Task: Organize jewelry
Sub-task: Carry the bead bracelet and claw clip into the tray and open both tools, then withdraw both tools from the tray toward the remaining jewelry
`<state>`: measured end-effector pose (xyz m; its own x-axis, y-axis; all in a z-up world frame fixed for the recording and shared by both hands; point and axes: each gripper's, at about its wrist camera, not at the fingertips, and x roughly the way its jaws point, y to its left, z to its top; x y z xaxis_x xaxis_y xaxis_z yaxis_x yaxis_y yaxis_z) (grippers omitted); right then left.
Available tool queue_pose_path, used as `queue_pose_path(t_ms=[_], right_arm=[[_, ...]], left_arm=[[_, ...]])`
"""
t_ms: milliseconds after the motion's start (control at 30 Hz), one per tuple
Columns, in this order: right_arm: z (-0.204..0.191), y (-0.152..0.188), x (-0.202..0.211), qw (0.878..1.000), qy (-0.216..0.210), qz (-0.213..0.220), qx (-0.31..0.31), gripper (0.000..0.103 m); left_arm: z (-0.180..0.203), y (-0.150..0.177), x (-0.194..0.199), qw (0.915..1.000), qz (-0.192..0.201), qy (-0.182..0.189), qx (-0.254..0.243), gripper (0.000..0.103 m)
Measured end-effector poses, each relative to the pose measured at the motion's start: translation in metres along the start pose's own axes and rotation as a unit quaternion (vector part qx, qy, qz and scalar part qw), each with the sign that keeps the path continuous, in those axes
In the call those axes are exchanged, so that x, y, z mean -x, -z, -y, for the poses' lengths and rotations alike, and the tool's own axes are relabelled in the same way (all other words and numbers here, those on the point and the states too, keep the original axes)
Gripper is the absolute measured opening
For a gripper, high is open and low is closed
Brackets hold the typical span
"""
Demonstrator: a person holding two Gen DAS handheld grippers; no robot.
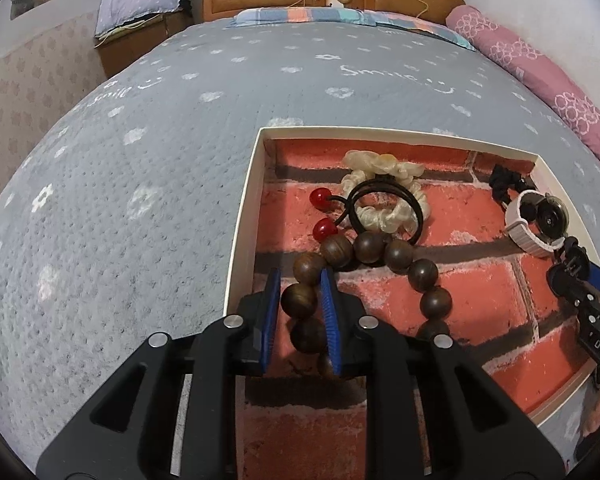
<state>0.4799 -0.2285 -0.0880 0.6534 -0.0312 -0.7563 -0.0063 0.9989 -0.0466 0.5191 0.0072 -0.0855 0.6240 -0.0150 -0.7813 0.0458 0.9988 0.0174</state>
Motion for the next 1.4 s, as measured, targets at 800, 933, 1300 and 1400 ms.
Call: queue_pose_path(t_ms=[800,933,1300,1400], right_arm=[[0.031,0.007,0.118,0.998,-0.037,0.054,-0.016,0.096],[0.045,0.019,0.138,0.997,-0.021,0.072,-0.019,0.099],[0.080,0.050,0.129,0.997,0.030,0.049,-0.049,0.099],[0.082,0.059,0.119,0.997,0.040,0.043,-0.050,0.099]], left_arm=[[0.016,0.020,0.150,0.9934,0.096,0.048,-0.039,0.098],[0.014,0.035,0.167,0.9924,0.103,0.058,-0.033,0.098],[0.001,0.076,0.162,0.9943,0.092,0.052,-0.016,0.098],[0.000,0.089,0.157,0.9950,0.087,0.046,-0.017,0.098]])
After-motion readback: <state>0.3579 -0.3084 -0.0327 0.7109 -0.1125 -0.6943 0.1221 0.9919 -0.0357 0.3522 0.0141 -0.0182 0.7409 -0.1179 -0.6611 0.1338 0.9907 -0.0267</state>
